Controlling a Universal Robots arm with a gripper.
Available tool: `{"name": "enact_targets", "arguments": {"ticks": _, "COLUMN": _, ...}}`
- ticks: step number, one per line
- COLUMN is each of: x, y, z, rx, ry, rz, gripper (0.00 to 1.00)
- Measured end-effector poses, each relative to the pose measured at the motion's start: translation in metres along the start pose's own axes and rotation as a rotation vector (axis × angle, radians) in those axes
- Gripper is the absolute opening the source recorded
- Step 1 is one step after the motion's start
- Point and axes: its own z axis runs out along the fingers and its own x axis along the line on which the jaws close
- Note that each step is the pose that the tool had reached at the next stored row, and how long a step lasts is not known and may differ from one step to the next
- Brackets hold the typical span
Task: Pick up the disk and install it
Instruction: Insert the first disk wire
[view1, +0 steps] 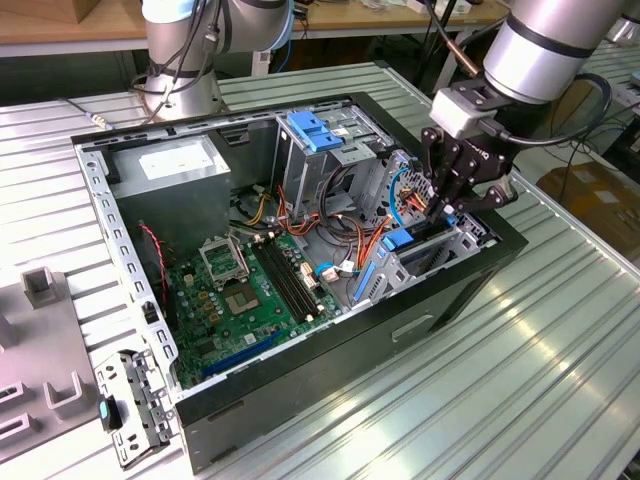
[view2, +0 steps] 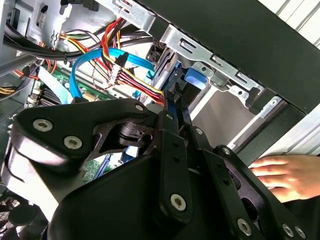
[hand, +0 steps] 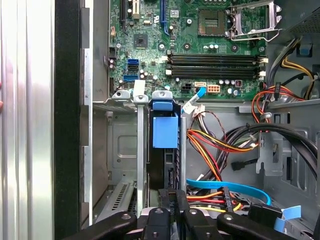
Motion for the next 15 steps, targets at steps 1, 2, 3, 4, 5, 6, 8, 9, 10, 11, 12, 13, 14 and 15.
{"name": "enact_targets", "arguments": {"ticks": 1, "x": 0.0001, "y": 0.0002, "z": 0.0002, "rx": 0.0000, "ry": 0.0000, "rz": 0.000, "gripper": 0.17}}
{"name": "enact_targets", "arguments": {"ticks": 2, "x": 0.0001, "y": 0.0003, "z": 0.0005, "rx": 0.0000, "ry": 0.0000, "rz": 0.000, "gripper": 0.17}}
{"name": "enact_targets", "arguments": {"ticks": 3, "x": 0.0002, "y": 0.0004, "z": 0.0008, "rx": 0.0000, "ry": 0.0002, "rz": 0.000, "gripper": 0.17}}
{"name": "enact_targets", "arguments": {"ticks": 4, "x": 0.0003, "y": 0.0004, "z": 0.0014, "rx": 0.0000, "ry": 0.0001, "rz": 0.000, "gripper": 0.17}}
{"name": "enact_targets", "arguments": {"ticks": 5, "x": 0.0004, "y": 0.0005, "z": 0.0018, "rx": 0.0000, "ry": 0.0001, "rz": 0.000, "gripper": 0.17}}
{"name": "enact_targets", "arguments": {"ticks": 6, "x": 0.0004, "y": 0.0005, "z": 0.0021, "rx": -0.0001, "ry": 0.0001, "rz": 0.000, "gripper": 0.17}}
{"name": "enact_targets", "arguments": {"ticks": 8, "x": 0.0005, "y": 0.0005, "z": 0.0027, "rx": -0.0001, "ry": 0.0005, "rz": 0.000, "gripper": 0.17}}
{"name": "enact_targets", "arguments": {"ticks": 9, "x": 0.0005, "y": 0.0005, "z": 0.0030, "rx": -0.0001, "ry": 0.0005, "rz": 0.000, "gripper": 0.17}}
{"name": "enact_targets", "arguments": {"ticks": 10, "x": 0.0006, "y": 0.0006, "z": 0.0037, "rx": -0.0001, "ry": 0.0001, "rz": 0.000, "gripper": 0.17}}
{"name": "enact_targets", "arguments": {"ticks": 11, "x": 0.0006, "y": 0.0006, "z": 0.0038, "rx": -0.0001, "ry": 0.0004, "rz": 0.000, "gripper": 0.17}}
{"name": "enact_targets", "arguments": {"ticks": 12, "x": 0.0007, "y": 0.0007, "z": 0.0045, "rx": -0.0001, "ry": 0.0005, "rz": 0.000, "gripper": 0.17}}
{"name": "enact_targets", "arguments": {"ticks": 13, "x": 0.0007, "y": 0.0008, "z": 0.0050, "rx": 0.0000, "ry": 0.0004, "rz": 0.000, "gripper": 0.17}}
{"name": "enact_targets", "arguments": {"ticks": 14, "x": 0.0007, "y": 0.0008, "z": 0.0052, "rx": -0.0001, "ry": 0.0001, "rz": 0.000, "gripper": 0.17}}
{"name": "enact_targets", "arguments": {"ticks": 15, "x": 0.0007, "y": 0.0008, "z": 0.0053, "rx": 0.0000, "ry": 0.0000, "rz": 0.000, "gripper": 0.17}}
